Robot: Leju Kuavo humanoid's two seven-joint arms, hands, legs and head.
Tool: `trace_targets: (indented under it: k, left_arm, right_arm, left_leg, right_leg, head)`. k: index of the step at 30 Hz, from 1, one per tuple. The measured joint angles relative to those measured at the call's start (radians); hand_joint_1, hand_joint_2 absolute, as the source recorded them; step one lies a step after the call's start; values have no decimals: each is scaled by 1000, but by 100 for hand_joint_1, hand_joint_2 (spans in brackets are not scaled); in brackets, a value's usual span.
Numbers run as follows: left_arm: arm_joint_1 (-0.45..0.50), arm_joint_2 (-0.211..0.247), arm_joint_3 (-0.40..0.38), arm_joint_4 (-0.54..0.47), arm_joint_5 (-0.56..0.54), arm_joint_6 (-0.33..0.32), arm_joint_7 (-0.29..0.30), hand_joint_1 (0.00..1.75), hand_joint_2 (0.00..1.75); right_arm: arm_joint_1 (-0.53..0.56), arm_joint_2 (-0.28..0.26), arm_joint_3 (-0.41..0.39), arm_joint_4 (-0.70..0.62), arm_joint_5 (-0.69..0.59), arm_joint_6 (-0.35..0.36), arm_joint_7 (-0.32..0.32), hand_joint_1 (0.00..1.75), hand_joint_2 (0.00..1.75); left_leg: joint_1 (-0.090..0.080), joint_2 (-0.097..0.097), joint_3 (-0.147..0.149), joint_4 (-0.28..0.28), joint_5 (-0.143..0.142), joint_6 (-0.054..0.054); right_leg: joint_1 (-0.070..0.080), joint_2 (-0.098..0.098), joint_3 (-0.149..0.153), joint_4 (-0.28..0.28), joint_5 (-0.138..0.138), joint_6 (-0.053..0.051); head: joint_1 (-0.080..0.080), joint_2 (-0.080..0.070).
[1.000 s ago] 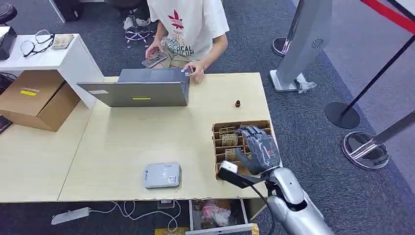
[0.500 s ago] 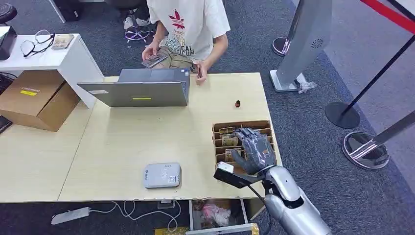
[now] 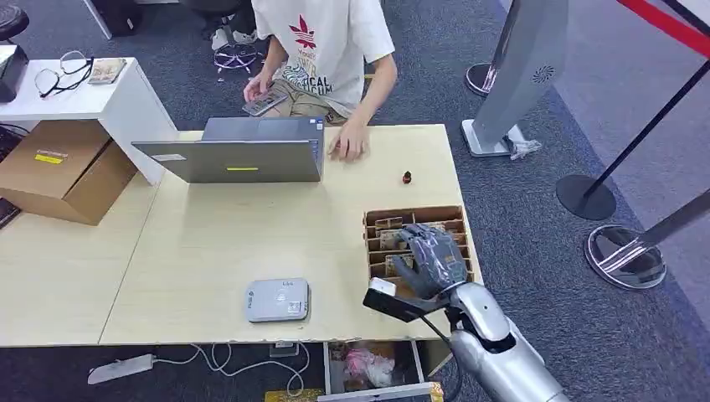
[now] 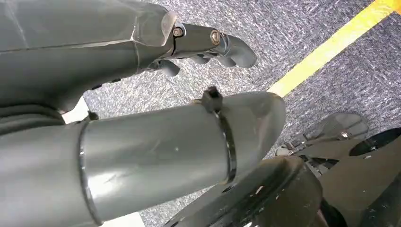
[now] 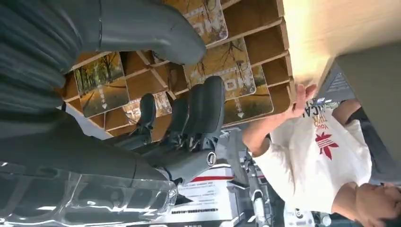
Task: Pass the card to the sensor for recognition and then transmit it.
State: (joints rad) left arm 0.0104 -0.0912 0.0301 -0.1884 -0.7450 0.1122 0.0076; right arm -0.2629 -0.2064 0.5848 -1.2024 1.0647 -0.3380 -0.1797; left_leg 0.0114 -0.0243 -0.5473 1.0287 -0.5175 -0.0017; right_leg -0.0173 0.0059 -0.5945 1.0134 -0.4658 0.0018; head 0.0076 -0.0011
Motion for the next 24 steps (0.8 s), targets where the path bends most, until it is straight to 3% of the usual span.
trace_targets:
  k: [4,6,10,24]
  left_arm:
    - [0,0,0,0,0,0,-1,0,0]
    - [0,0,0,0,0,0,-3,0,0]
    - [0,0,1,0,0,0,-3,0,0]
    - [0,1,3,0,-3,0,-6,0,0]
  right_arm:
    - [0,-2,5,2,-6,0,2,96,175]
    - [0,-6,7,2,-8,-1,5,105,175]
    - [0,-18,10,2,-8,-3,13,93,175]
    - [5,-46,14,-17,5,-3,33,99,175]
  left_leg:
    - [0,0,0,0,0,0]
    - [0,0,0,0,0,0]
    - [0,0,0,0,0,0]
    - [0,0,0,0,0,0]
  right_leg:
    - [0,0,0,0,0,0]
    - [0,0,0,0,0,0]
    - [0,0,0,0,0,0]
    - [0,0,0,0,0,0]
  head:
    - [0,0]
    - [0,0]
    - [0,0]
    - [0,0]
